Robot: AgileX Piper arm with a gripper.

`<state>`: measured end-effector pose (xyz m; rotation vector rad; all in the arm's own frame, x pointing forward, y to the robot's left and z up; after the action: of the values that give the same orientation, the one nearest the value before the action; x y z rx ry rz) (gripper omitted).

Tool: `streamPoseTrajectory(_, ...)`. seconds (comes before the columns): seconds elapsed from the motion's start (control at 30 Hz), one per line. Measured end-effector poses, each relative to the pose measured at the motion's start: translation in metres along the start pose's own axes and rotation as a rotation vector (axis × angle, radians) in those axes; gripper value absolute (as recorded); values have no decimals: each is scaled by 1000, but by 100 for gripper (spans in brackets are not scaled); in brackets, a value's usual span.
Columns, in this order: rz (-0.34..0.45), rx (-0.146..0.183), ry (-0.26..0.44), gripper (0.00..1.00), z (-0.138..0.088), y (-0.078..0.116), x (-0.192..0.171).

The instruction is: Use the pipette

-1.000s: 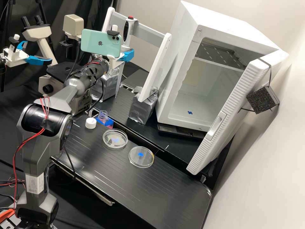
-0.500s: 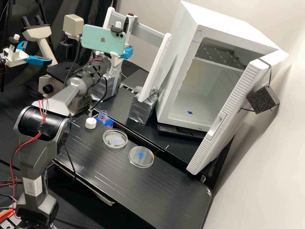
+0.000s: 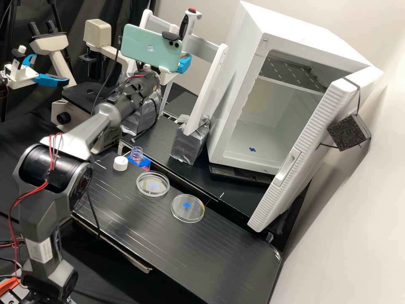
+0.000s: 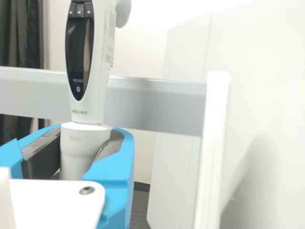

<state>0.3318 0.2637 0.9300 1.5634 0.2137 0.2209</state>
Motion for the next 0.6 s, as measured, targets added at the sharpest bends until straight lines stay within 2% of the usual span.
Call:
streamPoseTrajectory(0.13,19,45,18,0,2,9,-21)
streamPoseTrajectory(0.33,59,75,63,0,5,19,-43)
streamPoseTrajectory(0.53,85,87,93,0,10,15,-68)
streamPoseTrajectory(0.6,88,73,90,0,14,10,-76)
